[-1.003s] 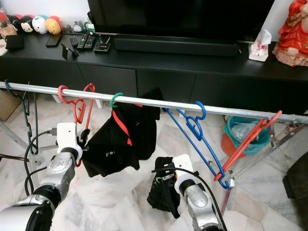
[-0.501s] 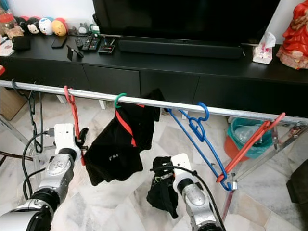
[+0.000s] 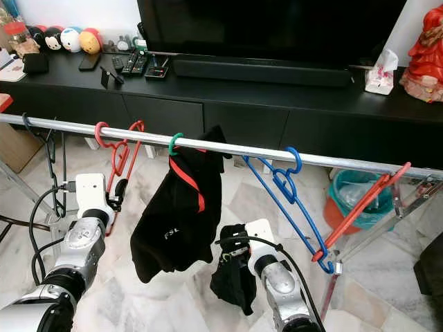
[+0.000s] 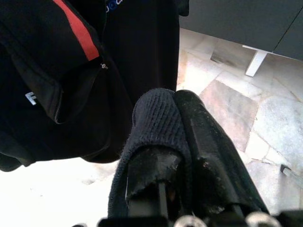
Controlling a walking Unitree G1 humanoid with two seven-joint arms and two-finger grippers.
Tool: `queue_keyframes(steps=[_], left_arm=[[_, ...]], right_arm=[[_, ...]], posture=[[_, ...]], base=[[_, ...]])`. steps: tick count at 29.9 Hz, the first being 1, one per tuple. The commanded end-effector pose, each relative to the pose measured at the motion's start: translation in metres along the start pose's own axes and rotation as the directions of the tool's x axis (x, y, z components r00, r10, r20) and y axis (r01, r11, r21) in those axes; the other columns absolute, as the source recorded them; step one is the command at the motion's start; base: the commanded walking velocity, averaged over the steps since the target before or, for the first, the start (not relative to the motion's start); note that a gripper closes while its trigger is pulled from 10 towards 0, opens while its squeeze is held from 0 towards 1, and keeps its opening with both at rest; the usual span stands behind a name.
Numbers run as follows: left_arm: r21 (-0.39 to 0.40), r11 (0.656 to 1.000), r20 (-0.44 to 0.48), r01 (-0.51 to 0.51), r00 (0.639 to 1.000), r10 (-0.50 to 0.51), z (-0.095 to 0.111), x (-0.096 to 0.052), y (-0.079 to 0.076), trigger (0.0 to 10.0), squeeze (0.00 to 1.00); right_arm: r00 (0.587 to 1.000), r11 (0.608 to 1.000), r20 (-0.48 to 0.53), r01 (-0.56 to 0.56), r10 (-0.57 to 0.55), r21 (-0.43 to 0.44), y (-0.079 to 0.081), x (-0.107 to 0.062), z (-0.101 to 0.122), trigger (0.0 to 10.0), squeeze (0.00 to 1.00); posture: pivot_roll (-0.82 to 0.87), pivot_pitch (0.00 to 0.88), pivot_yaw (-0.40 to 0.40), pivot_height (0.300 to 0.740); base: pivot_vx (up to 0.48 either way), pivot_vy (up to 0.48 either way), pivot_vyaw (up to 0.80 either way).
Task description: Hang hanger
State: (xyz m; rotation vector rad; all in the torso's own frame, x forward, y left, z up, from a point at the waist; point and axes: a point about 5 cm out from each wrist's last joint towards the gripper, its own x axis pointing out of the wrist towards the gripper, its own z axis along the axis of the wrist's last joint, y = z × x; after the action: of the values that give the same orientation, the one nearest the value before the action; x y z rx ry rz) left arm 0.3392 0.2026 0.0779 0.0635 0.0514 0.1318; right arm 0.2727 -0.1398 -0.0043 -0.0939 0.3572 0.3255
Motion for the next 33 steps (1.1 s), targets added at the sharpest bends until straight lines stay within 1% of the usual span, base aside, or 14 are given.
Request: queue_keyframes(steps=[1,4,5,6,8,12,13,15,18,21,22,24,27,33], left_arm=[[-0.013,1.0,0.013,-0.014,1.0,0.014,0.002,0.0,0.003,10.0,1.0],[-0.019,1.0,0.05,-0.014,0.999,0.015,0.008,0.001,0.004,10.0,1.0],[-0.005,1.0,0.074,-0.002,0.997,0.003,0.011,0.001,0.003,10.0,0.77],[0.004,1.0,0.087,0.007,0.996,-0.007,0.011,0.0,0.003,10.0,0.0],[0.008,1.0,0.101,0.011,0.995,-0.012,0.012,-0.002,0.002,10.0,0.0],[0.031,0.999,0.189,0.011,0.982,-0.017,0.017,-0.015,0.008,10.0,0.0],[0.031,0.999,0.195,0.009,0.981,-0.014,0.017,-0.016,0.009,10.0,0.0],[0.033,0.999,0.218,0.0,0.976,-0.007,0.017,-0.026,0.013,10.0,0.0],[0.046,0.999,0.242,0.005,0.97,-0.016,0.019,-0.034,0.014,10.0,0.0],[0.059,0.998,0.257,0.025,0.965,-0.04,0.022,-0.043,0.01,10.0,0.0],[0.059,0.998,0.257,0.025,0.965,-0.04,0.022,-0.043,0.01,10.0,0.0],[0.061,0.997,0.258,0.043,0.964,-0.058,0.022,-0.052,0.005,10.0,0.0],[0.069,0.996,0.251,0.049,0.966,-0.065,0.02,-0.056,0.002,10.0,0.0],[0.05,0.998,0.234,0.035,0.971,-0.046,0.019,-0.058,0.001,10.0,0.0]], right_arm=[[1.0,1.0,0.017,-0.006,0.006,-0.006,0.001,0.002,0.004,10.0,0.0],[1.0,1.0,0.017,-0.006,0.006,-0.005,0.002,0.002,0.004,10.0,0.0],[1.0,1.0,0.018,-0.003,0.003,-0.004,0.002,0.002,0.003,10.0,0.0],[1.0,1.0,0.018,-0.002,0.002,-0.004,0.002,0.002,0.003,10.0,0.0],[1.0,1.0,0.018,-0.001,0.001,-0.003,0.002,0.002,0.003,10.0,0.0],[1.0,1.0,0.008,0.012,-0.012,0.001,-0.001,-0.001,-0.001,10.0,0.0],[1.0,1.0,0.007,0.011,-0.011,0.001,-0.001,-0.001,-0.001,10.0,0.0],[1.0,1.0,0.002,0.01,-0.01,0.002,0.0,-0.001,-0.002,10.0,0.0],[1.0,1.0,0.0,0.008,-0.008,0.003,0.001,-0.001,-0.002,10.0,0.0],[1.0,1.0,-0.004,0.009,-0.009,0.002,0.0,0.0,-0.002,10.0,0.0],[1.0,1.0,-0.004,0.009,-0.009,0.002,0.0,0.0,-0.002,10.0,0.0],[1.0,1.0,-0.003,0.015,-0.015,0.001,-0.001,0.001,-0.002,10.0,0.0],[1.0,1.0,0.0,0.018,-0.018,0.002,-0.001,0.001,-0.001,10.0,0.0],[0.999,0.999,-0.001,0.042,-0.042,0.003,-0.006,0.001,0.0,10.0,0.0]], posture=[[-0.06,0.041,0.022,0.74],[-0.06,0.042,0.024,0.74],[-0.06,0.042,0.026,0.74],[-0.06,0.041,0.028,0.74],[-0.06,0.041,0.028,0.74],[-0.05,0.043,0.026,0.74],[-0.05,0.043,0.026,0.74],[-0.05,0.042,0.026,0.74],[-0.05,0.042,0.025,0.74],[-0.04,0.035,0.022,0.74],[-0.04,0.035,0.022,0.74],[-0.04,0.032,0.02,0.74],[-0.04,0.032,0.02,0.74],[-0.04,0.023,0.016,0.74]], base=[[0.0,0.0,0.0],[0.0,0.0,0.0],[0.0,0.0,0.0],[0.0,0.0,0.0],[0.0,0.0,0.0],[0.0,0.0,0.0],[0.0,0.0,0.0],[0.0,0.0,0.0],[0.0,0.0,0.0],[0.0,0.0,0.0],[0.0,0.0,0.0],[0.0,0.0,0.0],[0.0,0.0,0.0],[0.0,0.347,0.0]])
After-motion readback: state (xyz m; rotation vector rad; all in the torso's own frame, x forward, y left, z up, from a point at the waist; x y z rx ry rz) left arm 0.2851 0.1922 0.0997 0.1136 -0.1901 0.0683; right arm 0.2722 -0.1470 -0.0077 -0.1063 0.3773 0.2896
